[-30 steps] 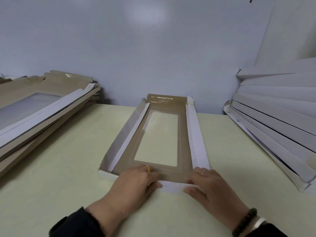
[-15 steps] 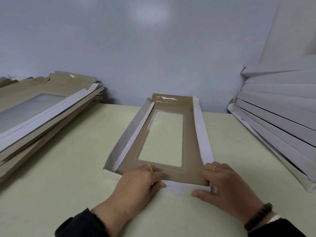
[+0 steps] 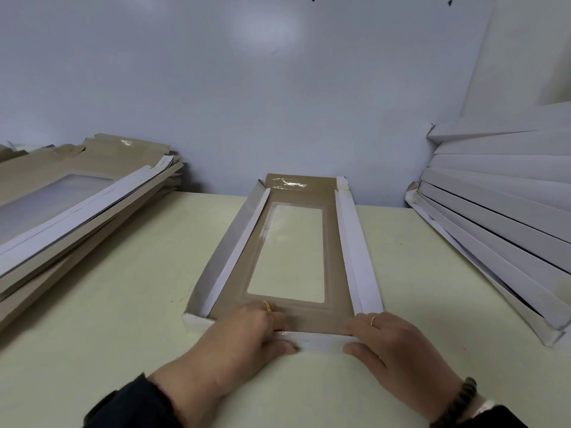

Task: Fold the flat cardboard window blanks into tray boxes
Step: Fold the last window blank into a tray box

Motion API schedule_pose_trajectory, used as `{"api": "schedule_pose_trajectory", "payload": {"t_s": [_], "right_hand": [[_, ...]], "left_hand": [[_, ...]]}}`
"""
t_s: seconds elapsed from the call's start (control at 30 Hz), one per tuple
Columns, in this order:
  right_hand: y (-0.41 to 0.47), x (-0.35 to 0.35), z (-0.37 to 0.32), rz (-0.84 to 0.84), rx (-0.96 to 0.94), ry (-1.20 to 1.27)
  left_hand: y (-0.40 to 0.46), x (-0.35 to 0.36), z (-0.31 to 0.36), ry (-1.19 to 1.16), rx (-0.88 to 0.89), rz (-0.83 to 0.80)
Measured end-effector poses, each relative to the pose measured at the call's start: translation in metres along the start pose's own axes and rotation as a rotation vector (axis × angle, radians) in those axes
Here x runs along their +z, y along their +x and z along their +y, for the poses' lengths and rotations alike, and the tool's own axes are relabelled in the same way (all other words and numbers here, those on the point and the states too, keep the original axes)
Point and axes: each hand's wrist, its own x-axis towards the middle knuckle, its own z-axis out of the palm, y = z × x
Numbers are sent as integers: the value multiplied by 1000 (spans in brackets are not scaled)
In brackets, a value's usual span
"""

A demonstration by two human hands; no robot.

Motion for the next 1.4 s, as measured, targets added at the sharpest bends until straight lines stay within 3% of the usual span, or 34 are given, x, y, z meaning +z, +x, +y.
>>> {"api": "schedule_pose_trajectory", "payload": {"t_s": [0.23,0.67,1.07,1.23,1.4], "right_hand": [[-3,-4,15,46,66,-80],[-6,1,21,27,123,-68],[-7,3,22,17,126,-55],[-7,2,21,22,120,-55],[-6,1,21,10,120,-50]], "left_hand": [[-6,-29,-42,289,48,-122],[-15,-30,-55,416,140,43],[-4,-35,-60,452,108,-132],[-6,-34,-63,427,106,-88],[-14,-28,-66,313,50,67]]}}
